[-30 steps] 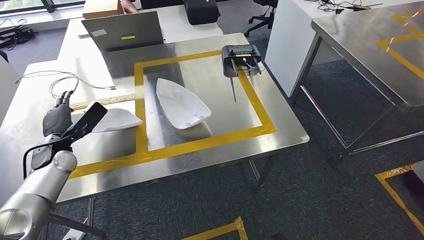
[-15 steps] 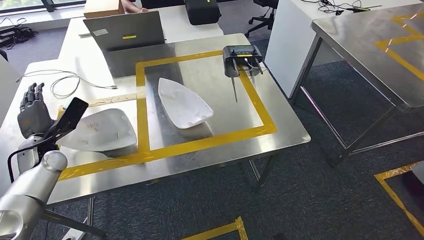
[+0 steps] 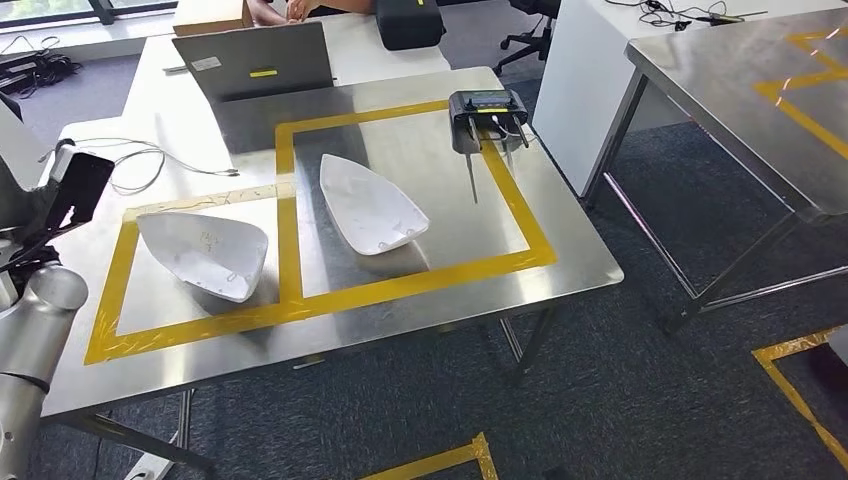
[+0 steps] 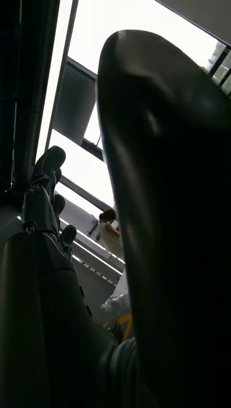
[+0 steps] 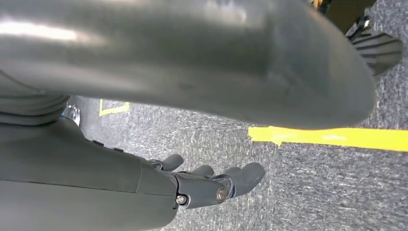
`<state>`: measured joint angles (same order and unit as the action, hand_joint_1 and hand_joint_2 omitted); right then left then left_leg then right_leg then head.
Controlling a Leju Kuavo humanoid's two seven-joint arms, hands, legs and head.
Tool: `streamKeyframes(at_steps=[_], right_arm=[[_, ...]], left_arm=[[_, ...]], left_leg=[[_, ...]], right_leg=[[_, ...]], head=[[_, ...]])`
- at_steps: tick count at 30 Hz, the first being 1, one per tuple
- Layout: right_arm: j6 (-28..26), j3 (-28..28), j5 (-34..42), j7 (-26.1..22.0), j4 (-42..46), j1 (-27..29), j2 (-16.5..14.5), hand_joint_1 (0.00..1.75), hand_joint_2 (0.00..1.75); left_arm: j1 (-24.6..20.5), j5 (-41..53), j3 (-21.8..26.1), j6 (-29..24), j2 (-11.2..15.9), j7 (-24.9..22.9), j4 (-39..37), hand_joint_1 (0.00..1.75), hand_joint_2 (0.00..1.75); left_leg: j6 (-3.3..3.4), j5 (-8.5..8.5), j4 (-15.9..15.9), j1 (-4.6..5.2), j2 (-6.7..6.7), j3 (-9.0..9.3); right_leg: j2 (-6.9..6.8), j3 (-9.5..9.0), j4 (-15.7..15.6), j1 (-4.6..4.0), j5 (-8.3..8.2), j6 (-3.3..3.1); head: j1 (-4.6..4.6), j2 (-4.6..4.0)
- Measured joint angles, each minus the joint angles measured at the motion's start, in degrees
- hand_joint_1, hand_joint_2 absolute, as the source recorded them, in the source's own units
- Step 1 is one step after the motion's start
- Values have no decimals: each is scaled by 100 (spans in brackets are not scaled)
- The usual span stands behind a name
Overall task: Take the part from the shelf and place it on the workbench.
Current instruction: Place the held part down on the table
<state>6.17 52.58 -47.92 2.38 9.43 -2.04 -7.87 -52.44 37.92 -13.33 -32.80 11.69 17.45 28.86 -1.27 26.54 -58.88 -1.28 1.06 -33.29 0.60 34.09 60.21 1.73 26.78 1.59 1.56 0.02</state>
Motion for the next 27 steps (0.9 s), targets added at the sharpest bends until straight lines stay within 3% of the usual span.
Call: streamKeyframes(at_steps=[3,4,6,8,9,10,11,12,14,16,19,20,21,23,24,25,26,27], right_arm=[[-18,34,-7,73,-1,-7,-15,0,0],[-21,50,-9,90,-1,-11,-23,0,0],[-30,80,-12,108,-1,-10,-36,0,0],[-51,102,-19,114,-1,-6,-49,0,0],[-68,111,-27,117,-1,-5,-59,0,0],[-82,119,-37,121,-1,-5,-70,0,0],[-93,126,-45,120,-1,-6,-82,0,0],[-100,132,-51,106,-1,-8,-94,0,0],[-103,146,-54,44,-1,-14,-121,0,0],[-104,167,-62,-25,-1,-14,-141,0,0],[-107,184,-92,-60,-1,0,-151,0,0],[-109,185,-104,-61,-1,1,-154,0,0],[-111,186,-113,-63,-1,-4,-155,0,0],[-116,187,-127,-78,-1,-23,-155,0,0],[-121,187,-132,-90,-1,-27,-155,0,0],[-127,189,-140,-105,-1,-28,-154,0,0],[-135,191,-154,-120,-1,-27,-153,0,0],[-142,192,-170,-130,-1,-29,-150,0,0]], left_arm=[[301,149,96,-282,219,-147,582,0,0],[454,187,161,-327,297,-190,807,0,0],[791,309,338,-384,442,-264,1279,0,0],[1147,452,554,-422,533,-326,1725,0,0],[1328,504,663,-432,569,-352,1931,0,0],[1500,536,767,-443,603,-374,2120,0,0],[1657,542,866,-458,638,-386,2294,0,0],[1812,514,969,-483,679,-382,2466,0,0],[2141,317,1221,-545,816,-291,2837,0,0],[2507,4,1501,-576,979,-135,3193,0,0],[2949,-352,1861,-585,1107,33,3576,0,0],[3054,-411,1936,-592,1114,71,3689,0,0],[3192,-454,1994,-607,1120,109,3820,0,0],[3623,-525,2168,-653,1125,180,4157,0,0],[3860,-548,2270,-674,1114,209,4324,0,0],[4068,-562,2372,-688,1090,236,4481,0,0],[4250,-565,2467,-694,1048,259,4627,0,0],[4418,-569,2555,-697,987,281,4758,0,0]], left_leg=[[-121,-10,-7,7,-2,-41],[-148,68,-74,0,-17,-75],[-180,436,-538,-4,-47,-254],[-194,857,-1279,-1,-56,-513],[-192,944,-1513,1,-56,-567],[-184,915,-1547,2,-57,-521],[-167,785,-1351,4,-61,-359],[-143,622,-981,8,-71,-100],[-97,479,-212,36,-116,392],[-51,491,87,78,-139,545],[78,360,100,93,-114,459],[122,296,118,80,-105,412],[158,224,136,65,-100,350],[188,104,132,69,-122,211],[195,45,120,77,-139,133],[198,-14,103,85,-152,52],[197,-70,84,93,-155,-36],[191,-121,65,102,-150,-120]], right_leg=[[11,50,-23,-4,-13,-138],[9,70,-40,3,-44,-186],[2,124,-69,3,-110,-275],[-5,218,-71,-22,-176,-319],[-8,270,-69,-34,-214,-326],[-13,322,-68,-45,-254,-327],[-16,371,-66,-52,-294,-322],[-20,417,-65,-57,-336,-313],[-15,473,-67,-62,-422,-273],[-1,470,-84,-58,-498,-204],[-10,471,-143,-46,-553,-70],[-21,517,-63,-47,-420,-40],[-31,604,147,-52,-178,-22],[-39,816,890,-63,432,-13],[-39,882,1259,-74,603,-17],[-39,869,1487,-84,629,-27],[-38,745,1507,-97,537,-48],[-36,509,1303,-112,397,-81]], head=[[-5,0],[-8,0],[-12,0],[-12,0],[-11,0],[-10,0],[-10,0],[-10,0],[-6,0],[-11,0],[-30,0],[-24,0],[-14,0],[11,0],[15,0],[16,0],[18,0],[20,0]])
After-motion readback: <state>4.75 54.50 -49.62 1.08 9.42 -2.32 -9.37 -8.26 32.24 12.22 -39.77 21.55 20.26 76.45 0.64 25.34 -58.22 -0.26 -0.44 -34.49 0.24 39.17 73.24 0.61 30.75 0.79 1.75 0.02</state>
